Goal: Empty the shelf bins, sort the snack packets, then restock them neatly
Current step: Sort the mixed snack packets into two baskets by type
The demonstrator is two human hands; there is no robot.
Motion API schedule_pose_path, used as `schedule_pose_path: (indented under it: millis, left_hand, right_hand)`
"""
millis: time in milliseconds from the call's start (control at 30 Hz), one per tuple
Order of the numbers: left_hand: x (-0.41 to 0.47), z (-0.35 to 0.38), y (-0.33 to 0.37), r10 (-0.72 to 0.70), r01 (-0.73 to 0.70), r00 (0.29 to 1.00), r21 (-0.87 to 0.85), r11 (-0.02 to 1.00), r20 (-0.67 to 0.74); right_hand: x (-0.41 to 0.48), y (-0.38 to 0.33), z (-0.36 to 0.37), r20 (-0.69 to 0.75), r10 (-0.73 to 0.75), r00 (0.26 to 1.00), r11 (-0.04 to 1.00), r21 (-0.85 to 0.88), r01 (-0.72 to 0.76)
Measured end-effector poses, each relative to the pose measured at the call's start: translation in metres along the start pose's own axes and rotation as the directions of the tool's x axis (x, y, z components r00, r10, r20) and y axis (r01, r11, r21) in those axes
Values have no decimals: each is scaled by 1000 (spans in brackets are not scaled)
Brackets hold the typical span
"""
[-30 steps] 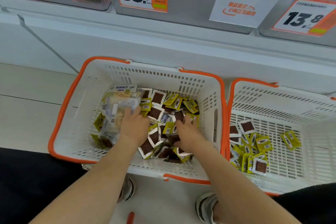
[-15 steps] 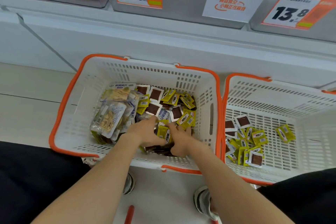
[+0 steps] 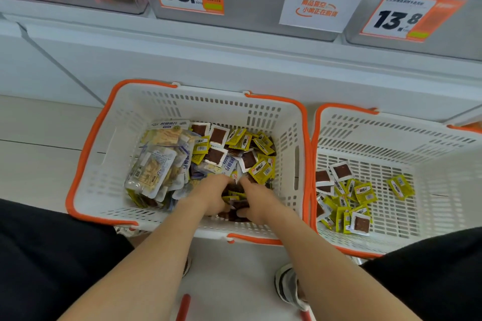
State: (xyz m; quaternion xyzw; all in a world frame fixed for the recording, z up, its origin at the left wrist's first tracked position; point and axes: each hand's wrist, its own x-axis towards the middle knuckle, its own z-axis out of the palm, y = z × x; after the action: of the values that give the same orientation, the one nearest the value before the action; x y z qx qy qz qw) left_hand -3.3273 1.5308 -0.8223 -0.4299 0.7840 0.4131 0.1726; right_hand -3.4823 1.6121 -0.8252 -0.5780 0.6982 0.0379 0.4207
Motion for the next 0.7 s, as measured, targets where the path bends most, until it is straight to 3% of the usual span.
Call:
schedule_pose_path:
  millis: [167,300,433,533,633,700]
  left_hand:
    - [-12,-41,4,15,-37,995,-235,971,-94]
    - [-29,-83,24,35,-123,982,-495,860,-185]
    - [-42,-100,55,27,-203,963,-659,724,-267]
    - [-41,-100,82,69,-256,959,-741,621,-274]
    - [-43,-98,128,153,-321,946,-778,540,-285]
    - [-39,-88,161,203,-347,938,-760,550,-281]
  right_hand:
    - [-6,0,-36,-131,-30,991,953,295,68]
    - [-20,-11,-81,-268,-8,963,854,499,146]
    - [-44,-19,-112,-285,2,959,638,738,218]
    - [-68,-17,-135,-357,34,933,574,772,274]
    - [-93,-3,-160,-454,70,888,628,712,315]
    - [-109,19,-172,-426,96,900,655,708,265]
